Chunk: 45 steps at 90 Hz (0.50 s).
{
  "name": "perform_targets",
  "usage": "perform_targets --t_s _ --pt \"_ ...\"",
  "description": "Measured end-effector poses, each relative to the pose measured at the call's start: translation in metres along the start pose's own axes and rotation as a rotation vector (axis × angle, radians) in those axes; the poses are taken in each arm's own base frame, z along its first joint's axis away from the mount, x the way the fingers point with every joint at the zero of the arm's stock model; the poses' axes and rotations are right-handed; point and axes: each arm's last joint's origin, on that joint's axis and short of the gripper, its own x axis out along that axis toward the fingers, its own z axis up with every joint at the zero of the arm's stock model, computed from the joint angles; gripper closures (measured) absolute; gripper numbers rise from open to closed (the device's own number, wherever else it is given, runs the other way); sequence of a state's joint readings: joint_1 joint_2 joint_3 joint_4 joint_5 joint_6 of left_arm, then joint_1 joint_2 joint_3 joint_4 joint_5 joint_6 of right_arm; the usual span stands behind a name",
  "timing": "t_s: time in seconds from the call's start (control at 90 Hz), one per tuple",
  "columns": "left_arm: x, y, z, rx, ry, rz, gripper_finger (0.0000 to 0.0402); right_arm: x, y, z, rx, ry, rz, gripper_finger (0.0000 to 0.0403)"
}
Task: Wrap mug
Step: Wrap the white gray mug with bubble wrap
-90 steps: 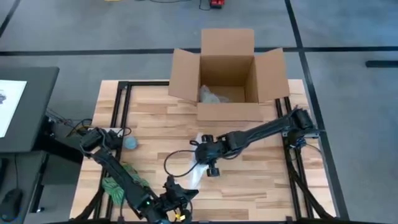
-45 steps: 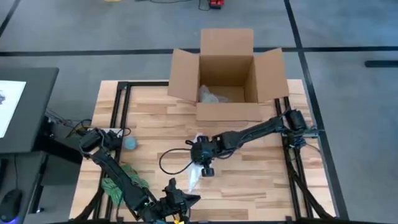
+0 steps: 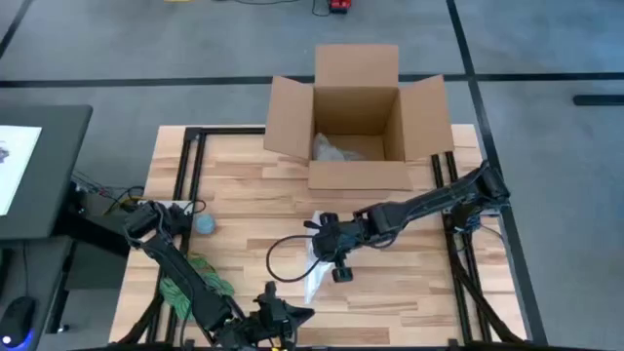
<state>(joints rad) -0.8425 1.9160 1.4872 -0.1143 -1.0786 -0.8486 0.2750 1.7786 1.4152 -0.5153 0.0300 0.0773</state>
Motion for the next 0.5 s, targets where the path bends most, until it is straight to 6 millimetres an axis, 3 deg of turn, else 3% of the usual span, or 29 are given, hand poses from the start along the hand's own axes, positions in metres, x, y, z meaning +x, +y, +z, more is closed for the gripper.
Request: perform_targets --t_s 0.111,0.333,0.5 --pt "0.0 0.0 0.0 -0.002 0.0 -0.001 0.0402 0.011 -0.005 -0.001 0.002 0.013 -0.059 0.0403" --pt "0.0 -0.001 0.0 -0.007 -0.002 -0.003 0.0402 0.066 -0.026 -0.023 0.034 0.16 -0.147 0.0403" --pt "0.0 -0.001 0.0 -0.005 -0.001 -0.003 0.0402 0.095 -0.026 -0.037 0.032 0.237 -0.107 0.0403"
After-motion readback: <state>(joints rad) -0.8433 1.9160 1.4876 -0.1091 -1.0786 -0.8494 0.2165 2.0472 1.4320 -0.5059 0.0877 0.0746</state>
